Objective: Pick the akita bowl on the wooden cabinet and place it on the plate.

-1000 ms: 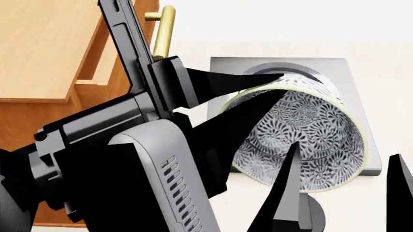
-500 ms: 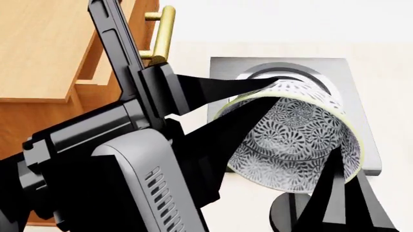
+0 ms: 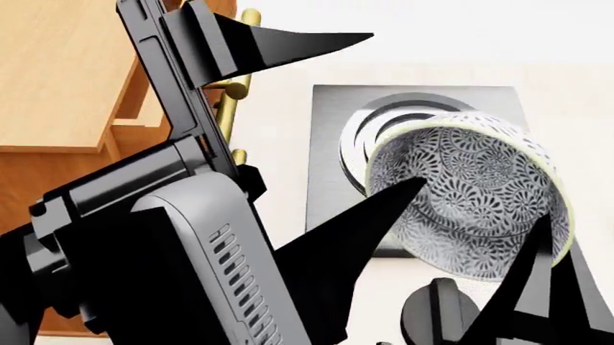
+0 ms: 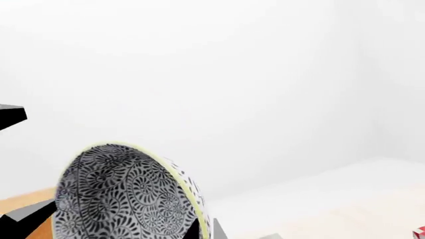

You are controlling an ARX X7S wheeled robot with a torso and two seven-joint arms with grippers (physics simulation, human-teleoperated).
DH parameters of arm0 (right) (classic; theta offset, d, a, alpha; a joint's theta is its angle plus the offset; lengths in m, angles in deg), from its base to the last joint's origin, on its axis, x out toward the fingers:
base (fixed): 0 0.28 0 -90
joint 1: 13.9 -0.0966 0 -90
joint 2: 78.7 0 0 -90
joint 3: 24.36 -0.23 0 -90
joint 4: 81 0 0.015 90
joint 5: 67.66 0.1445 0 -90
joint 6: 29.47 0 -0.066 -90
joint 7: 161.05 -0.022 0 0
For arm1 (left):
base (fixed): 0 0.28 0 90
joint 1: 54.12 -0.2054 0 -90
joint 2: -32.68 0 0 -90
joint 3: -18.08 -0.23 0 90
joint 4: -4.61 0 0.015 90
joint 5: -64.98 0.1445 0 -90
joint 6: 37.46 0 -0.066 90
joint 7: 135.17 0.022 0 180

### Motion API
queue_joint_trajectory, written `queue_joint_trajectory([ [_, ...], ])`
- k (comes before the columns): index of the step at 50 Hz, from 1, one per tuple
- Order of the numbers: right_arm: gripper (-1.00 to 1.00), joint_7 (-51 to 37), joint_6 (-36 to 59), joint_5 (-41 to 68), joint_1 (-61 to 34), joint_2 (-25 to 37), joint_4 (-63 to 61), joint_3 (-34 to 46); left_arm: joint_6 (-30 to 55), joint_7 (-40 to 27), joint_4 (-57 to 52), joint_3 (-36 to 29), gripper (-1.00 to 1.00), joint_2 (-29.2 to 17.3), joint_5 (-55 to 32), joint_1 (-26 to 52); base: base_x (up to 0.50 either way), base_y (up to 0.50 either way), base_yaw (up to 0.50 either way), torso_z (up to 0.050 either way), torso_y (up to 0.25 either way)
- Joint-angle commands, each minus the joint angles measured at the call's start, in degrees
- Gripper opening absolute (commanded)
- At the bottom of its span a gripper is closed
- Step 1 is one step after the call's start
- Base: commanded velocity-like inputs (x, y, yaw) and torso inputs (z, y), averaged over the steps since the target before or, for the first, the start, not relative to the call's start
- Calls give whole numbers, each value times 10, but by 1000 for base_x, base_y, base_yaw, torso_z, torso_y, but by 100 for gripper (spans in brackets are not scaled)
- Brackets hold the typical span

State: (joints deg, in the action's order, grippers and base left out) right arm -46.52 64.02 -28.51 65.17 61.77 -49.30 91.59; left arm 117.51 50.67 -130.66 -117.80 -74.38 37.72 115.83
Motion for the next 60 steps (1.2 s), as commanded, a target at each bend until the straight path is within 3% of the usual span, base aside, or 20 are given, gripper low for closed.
queue_joint_trajectory([
  [1,-100,-35,3,15,-7,9,1,-13,1,-9,2,-1,100,-2,4,-1,0,0,0,0,0],
  [28,-100,-82,-97,68,70,27,47,-93,1,-23,1,2,100,-7,3,-3,0,0,0,0,0],
  [41,-100,-62,-160,99,106,23,69,-123,-6,-26,4,0,100,-10,2,-8,0,0,0,0,0],
  [51,-100,51,-345,206,181,-21,90,-172,-5,-28,3,2,100,-12,-1,-9,0,0,0,0,1],
  [60,-100,138,-425,314,206,-36,92,-173,-11,-29,7,-3,100,-14,0,-10,0,0,0,1,0],
])
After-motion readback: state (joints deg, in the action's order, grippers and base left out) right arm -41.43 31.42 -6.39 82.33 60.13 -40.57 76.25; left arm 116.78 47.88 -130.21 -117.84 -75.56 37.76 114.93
